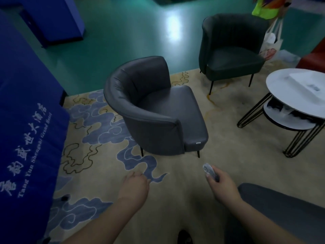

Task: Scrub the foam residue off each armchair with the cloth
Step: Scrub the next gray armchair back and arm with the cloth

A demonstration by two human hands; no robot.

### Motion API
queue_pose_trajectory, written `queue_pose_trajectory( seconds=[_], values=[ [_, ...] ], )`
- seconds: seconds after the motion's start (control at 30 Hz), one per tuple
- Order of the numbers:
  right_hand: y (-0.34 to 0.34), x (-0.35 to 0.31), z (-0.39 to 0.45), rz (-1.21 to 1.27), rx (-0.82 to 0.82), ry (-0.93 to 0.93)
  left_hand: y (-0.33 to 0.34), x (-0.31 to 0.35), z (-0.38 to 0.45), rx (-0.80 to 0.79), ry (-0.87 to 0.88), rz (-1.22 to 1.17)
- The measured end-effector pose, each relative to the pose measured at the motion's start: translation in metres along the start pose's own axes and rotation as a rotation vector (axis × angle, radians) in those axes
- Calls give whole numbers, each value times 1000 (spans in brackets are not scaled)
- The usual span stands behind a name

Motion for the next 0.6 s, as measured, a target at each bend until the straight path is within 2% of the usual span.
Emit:
queue_pose_trajectory(
  seconds=[0.2,0.3,0.4,0.5,0.6],
  values=[
    [-1,-36,57,118,5,38,-27,-21,62,-20,46,-109],
    [-3,-49,81,136,63,52,-38,-29,103,-109,33,-239],
    [-10,-60,108,144,137,55,-52,-33,153,-238,96,-164],
    [-23,-68,130,153,201,125,-68,-34,202,-38,179,-79],
    [-40,-73,146,131,288,190,-89,-21,244,94,342,-10]
  ],
)
Point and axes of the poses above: each hand's wrist, its own z-axis towards the middle knuckle, its own y-axis out of the palm, x = y × z, the point moved 2 cm from there along z, towards the middle knuckle, and after that the axes turned 9 degrees about y, right-handed, at the moved point
